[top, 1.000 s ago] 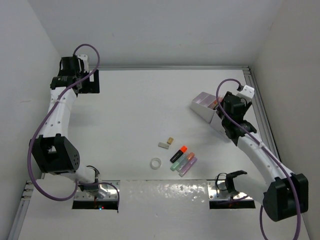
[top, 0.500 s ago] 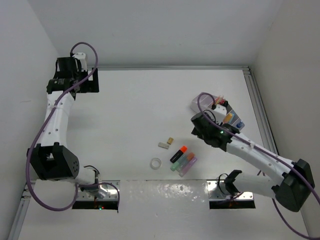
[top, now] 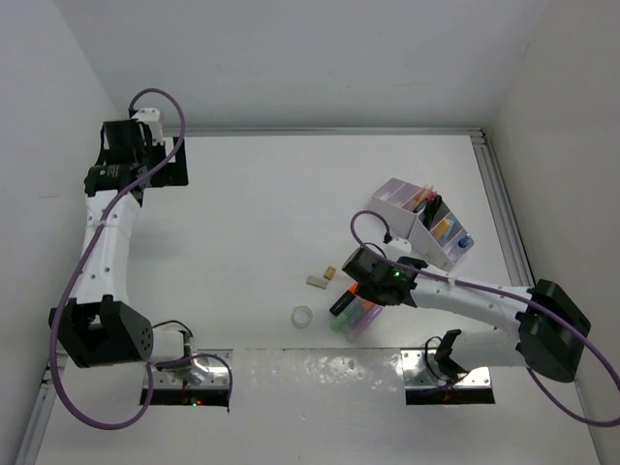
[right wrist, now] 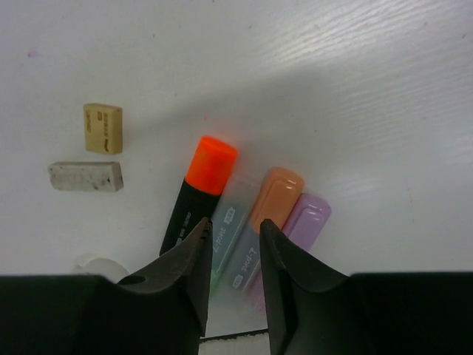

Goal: Sort the stationery into containers
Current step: Pick up the pen from the center of the board.

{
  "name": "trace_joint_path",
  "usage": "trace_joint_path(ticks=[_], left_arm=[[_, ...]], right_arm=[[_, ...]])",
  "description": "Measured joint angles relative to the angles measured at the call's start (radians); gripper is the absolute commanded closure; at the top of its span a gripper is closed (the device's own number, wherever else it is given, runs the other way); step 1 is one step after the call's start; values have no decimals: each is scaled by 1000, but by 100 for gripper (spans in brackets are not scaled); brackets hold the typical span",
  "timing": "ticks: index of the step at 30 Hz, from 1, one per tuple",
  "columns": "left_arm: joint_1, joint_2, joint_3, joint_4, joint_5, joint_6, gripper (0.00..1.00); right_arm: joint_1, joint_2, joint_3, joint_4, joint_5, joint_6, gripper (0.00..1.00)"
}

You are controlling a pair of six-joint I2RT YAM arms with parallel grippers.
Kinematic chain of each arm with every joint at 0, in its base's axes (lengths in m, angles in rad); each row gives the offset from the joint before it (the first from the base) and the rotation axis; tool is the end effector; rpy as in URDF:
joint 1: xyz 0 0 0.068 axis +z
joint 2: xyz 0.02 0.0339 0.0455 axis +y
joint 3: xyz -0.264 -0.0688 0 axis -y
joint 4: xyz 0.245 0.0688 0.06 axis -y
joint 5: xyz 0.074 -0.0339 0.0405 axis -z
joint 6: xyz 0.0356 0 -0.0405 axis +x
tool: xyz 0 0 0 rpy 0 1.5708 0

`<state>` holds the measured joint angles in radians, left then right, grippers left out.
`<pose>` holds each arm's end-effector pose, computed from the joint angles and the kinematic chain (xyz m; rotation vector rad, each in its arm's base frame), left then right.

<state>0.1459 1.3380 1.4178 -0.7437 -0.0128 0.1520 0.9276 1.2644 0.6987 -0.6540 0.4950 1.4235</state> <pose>0.2818 0.0419 0.3822 -0.0002 2.2405 0.1762 0.1428 0.1624 0.1856 0.7365 2.4435 0.1693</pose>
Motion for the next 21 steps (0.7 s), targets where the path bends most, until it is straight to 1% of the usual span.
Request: trace_joint_path(ticks=[5,8,10,14,21], left_arm=[[-1,-1,-15,7,16,0,0],[-3,-6,-23,7,17,0,0],[-3,-10,-25,6,17,0,0],[-9,-21,-25,6,16,0,0],[-13,-27,-25,6,16,1,0]], right_arm=[[26,7,-24,71,-8,-8,65],[27,63,13,106,-7,-16,64],[30,111,39,129,-10,-20,61],[31,180,55,135,-27,-19,57],[31,222,55,124,-51,-13,57]])
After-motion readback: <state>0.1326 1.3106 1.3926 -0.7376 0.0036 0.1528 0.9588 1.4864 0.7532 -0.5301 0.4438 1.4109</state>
